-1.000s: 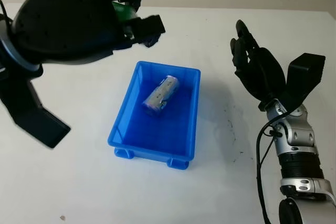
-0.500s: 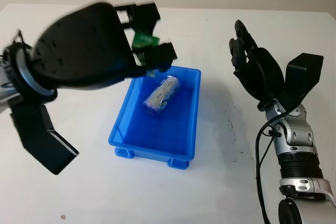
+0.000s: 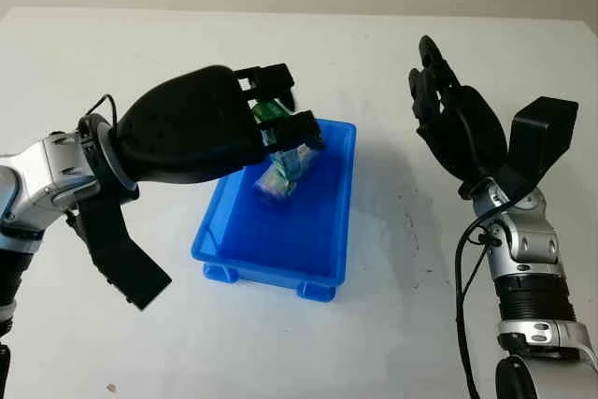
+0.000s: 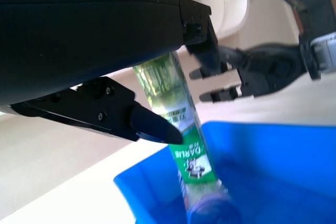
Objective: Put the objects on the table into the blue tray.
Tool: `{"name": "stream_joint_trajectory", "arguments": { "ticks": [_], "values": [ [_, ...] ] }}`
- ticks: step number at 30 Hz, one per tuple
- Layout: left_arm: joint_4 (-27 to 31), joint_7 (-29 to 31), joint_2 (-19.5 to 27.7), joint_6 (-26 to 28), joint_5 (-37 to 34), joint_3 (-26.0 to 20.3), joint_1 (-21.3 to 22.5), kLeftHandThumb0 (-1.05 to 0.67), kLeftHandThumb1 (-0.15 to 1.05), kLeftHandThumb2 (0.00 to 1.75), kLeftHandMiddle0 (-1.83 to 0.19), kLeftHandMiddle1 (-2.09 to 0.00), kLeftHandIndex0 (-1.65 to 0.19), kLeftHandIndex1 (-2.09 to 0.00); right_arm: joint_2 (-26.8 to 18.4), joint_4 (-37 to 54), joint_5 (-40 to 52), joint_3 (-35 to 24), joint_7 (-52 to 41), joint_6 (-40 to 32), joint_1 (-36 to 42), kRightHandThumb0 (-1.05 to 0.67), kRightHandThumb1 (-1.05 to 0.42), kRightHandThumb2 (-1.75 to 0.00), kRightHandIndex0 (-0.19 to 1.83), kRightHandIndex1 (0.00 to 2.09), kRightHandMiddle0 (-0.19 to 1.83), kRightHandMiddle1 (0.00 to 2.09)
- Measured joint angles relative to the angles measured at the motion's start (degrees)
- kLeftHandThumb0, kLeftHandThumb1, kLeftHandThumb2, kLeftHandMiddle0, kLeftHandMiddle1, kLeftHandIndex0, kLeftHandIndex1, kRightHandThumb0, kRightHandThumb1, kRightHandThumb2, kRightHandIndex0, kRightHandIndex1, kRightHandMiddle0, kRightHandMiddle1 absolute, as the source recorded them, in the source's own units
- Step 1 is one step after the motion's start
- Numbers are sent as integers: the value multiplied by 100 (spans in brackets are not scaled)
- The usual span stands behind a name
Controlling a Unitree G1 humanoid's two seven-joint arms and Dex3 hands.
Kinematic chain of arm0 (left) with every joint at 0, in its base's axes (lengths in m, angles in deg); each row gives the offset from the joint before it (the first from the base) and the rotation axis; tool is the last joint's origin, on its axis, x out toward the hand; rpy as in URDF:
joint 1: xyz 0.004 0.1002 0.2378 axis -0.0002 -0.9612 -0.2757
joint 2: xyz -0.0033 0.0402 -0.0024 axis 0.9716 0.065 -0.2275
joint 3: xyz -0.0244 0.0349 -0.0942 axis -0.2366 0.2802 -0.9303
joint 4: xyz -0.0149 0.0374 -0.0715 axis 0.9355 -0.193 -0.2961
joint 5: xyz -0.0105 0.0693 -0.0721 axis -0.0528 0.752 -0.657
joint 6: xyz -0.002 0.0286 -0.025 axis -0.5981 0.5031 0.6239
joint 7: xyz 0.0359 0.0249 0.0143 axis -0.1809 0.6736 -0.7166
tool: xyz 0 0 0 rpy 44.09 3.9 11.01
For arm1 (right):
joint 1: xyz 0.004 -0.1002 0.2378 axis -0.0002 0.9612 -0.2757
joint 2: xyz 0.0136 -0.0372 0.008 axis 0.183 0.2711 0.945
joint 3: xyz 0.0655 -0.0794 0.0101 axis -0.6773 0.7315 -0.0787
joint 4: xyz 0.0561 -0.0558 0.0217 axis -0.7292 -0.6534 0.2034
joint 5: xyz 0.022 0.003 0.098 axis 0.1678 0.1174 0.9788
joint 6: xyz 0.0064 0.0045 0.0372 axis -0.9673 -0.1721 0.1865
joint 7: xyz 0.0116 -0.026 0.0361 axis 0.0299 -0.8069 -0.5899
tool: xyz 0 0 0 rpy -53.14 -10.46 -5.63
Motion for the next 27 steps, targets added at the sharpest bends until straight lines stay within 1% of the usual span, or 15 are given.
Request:
{"name": "stream_joint_trajectory", "arguments": {
  "ticks": [2, 4, 6, 8, 10, 14, 16, 18, 20, 22, 25, 27],
  "values": [
    [158, 475, 101, 224, -140, -8, -5, -80, 104, 34, 19, -1, 19, -1, 0, 0, -3, 0, 6, 0, 0, -68, -105, -72, -19, 0, -19, 0],
    [312, 813, 183, 413, -243, -33, -7, -84, 105, 44, 19, 0, 19, 0, 0, 0, -3, 0, 13, 0, 0, -68, -105, -71, -19, 0, -19, 0],
    [384, 994, 188, 521, -351, -44, -11, -86, 105, 53, 19, 0, 19, 0, 0, -1, -2, 0, 20, 0, 0, -68, -105, -71, -19, 0, -19, 0],
    [463, 1267, 186, 715, -622, -48, -16, -87, 105, 56, 19, 0, 19, 0, 0, -7, -2, 0, 18, 0, -1, -69, -105, -71, -19, 0, -19, 0],
    [512, 1515, 181, 923, -901, -60, -17, -88, 105, 55, 19, 0, 19, 0, 0, -15, -2, 0, 20, 0, -1, -68, -105, -71, -19, 0, -19, 0],
    [622, 1761, 151, 1264, -1260, -134, -16, -90, 105, 56, 19, 0, 19, 0, 0, -28, 0, 0, 3, 3, -1, -68, -105, -71, -19, 0, -19, 0],
    [672, 1911, 138, 1467, -1493, -172, -13, -91, 105, 54, 19, 0, 19, 0, 0, -40, 0, 0, -3, 3, -1, -68, -105, -71, -19, 0, -19, 0],
    [745, 2145, 97, 1794, -1838, -234, 0, -91, 105, 50, 19, 0, 19, 0, 0, -42, 0, 0, -5, 4, -1, -67, -105, -71, -19, 0, -19, 0],
    [853, 2420, 32, 2225, -2295, -301, 57, -90, 105, 46, 19, 0, 19, 0, 0, -43, -1, 0, -11, 8, -1, -67, -105, -72, -19, 0, -19, 0],
    [1010, 2739, -76, 2812, -2884, -377, 144, -90, 105, 43, 19, 0, 19, 0, 0, -48, -2, 1, -25, 26, -1, -67, -105, -71, -19, 0, -19, 0],
    [1272, 3277, -248, 4131, -4117, -564, 265, -90, 105, 45, 19, 0, 19, 0, 0, -60, -8, 1, -42, 50, -3, -68, -105, -70, -19, 0, -19, 0],
    [1419, 3422, -348, 5025, -4738, -718, 377, -94, 105, 50, 19, 0, 19, 0, 4, -72, -7, 1, -41, 57, -3, -68, -105, -70, -19, 0, -19, 0]
  ]
}}
